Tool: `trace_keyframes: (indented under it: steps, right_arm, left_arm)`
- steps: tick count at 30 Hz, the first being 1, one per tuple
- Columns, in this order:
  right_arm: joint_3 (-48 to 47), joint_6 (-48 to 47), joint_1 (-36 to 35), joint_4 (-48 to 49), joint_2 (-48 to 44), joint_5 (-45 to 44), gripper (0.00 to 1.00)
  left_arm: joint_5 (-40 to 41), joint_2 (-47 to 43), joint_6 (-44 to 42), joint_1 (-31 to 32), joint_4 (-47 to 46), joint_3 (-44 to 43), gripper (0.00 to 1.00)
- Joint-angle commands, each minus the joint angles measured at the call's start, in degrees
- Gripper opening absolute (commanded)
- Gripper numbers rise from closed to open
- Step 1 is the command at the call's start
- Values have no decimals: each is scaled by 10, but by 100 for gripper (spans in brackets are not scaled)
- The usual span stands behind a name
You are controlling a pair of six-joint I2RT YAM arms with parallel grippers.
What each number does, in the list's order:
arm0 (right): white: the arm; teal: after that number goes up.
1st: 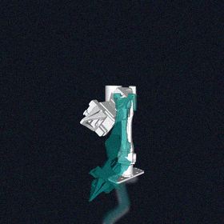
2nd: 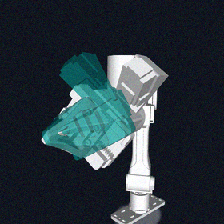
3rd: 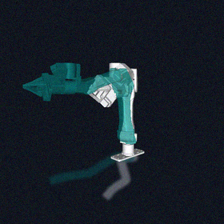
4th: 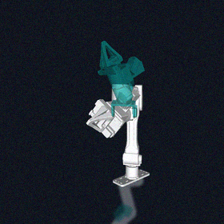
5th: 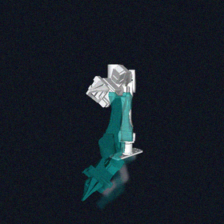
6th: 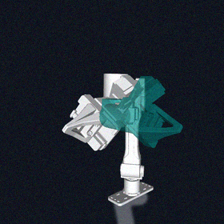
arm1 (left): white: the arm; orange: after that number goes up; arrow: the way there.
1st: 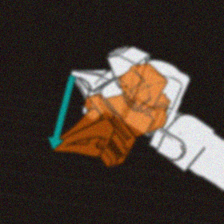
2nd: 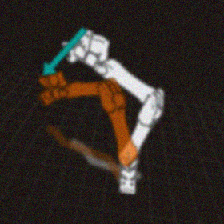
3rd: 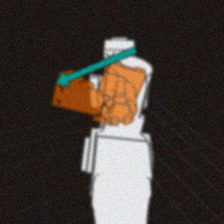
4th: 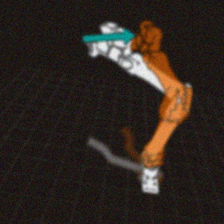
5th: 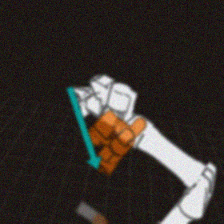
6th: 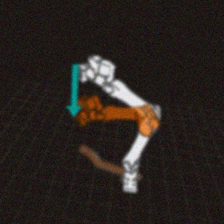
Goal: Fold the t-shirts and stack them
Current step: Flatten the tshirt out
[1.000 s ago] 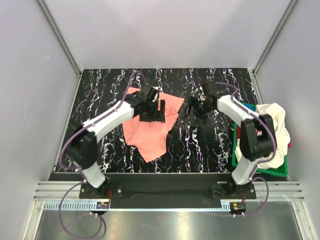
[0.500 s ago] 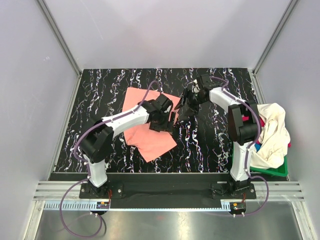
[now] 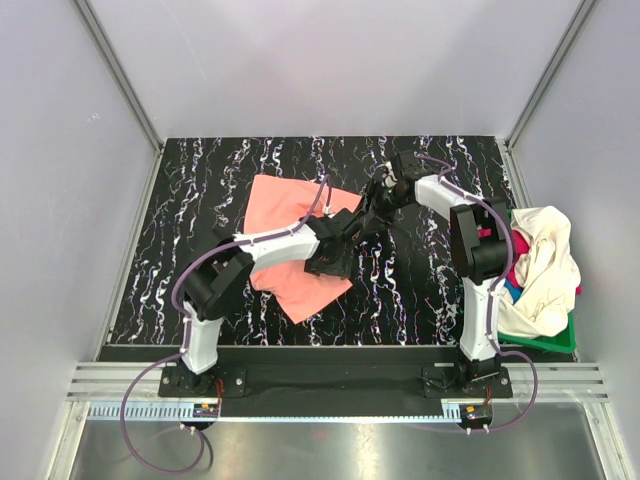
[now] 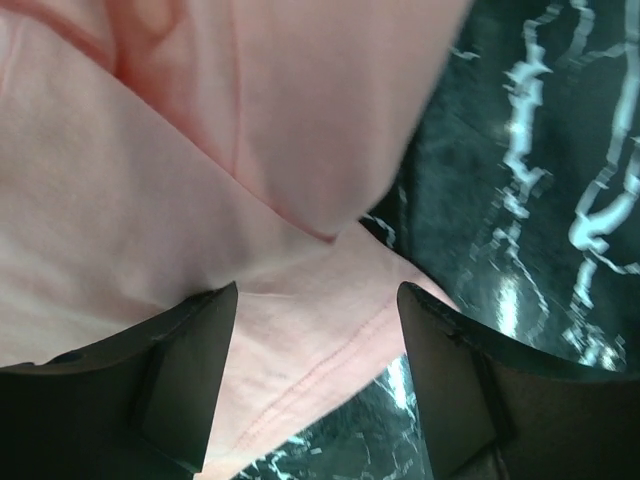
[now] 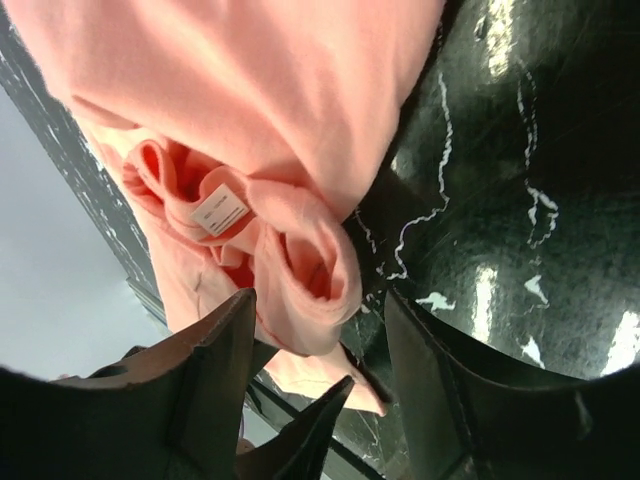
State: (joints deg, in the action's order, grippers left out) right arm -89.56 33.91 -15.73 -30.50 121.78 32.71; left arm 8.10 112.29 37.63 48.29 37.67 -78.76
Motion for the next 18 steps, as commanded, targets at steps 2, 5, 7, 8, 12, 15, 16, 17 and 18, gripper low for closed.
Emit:
trace_keyframes:
  steps: [2, 5, 7, 8, 12, 15, 16, 17, 18]
  right_arm:
    - [-28, -4, -1, 14, 25, 20, 61]
    - [-47, -4, -6, 6, 42, 25, 61]
    - [-57, -9, -17, 5, 51, 25, 60]
    - [-62, -10, -19, 3, 56, 24, 58]
    - [-70, 4, -28, 18, 73, 37, 49]
    - [-62, 11, -27, 22, 72, 25, 27]
    - [-62, 11, -28, 19, 72, 20, 20]
    - [-60, 8, -27, 17, 71, 16, 14]
    - [-62, 8, -26, 8, 66, 6, 0]
  left_arm:
    - [51, 23, 10, -4, -15, -26, 65]
    - [51, 33, 7, -4, -15, -23, 51]
    - [49, 36, -1, -6, -22, -17, 42]
    - [45, 36, -3, -5, -23, -13, 39]
    - [34, 14, -16, -5, -36, 18, 12]
    - [32, -23, -32, -6, -30, 33, 0]
    - [32, -36, -38, -6, -31, 39, 0]
    - [25, -50, -44, -5, -37, 46, 0]
    - [24, -78, -54, -5, -45, 59, 0]
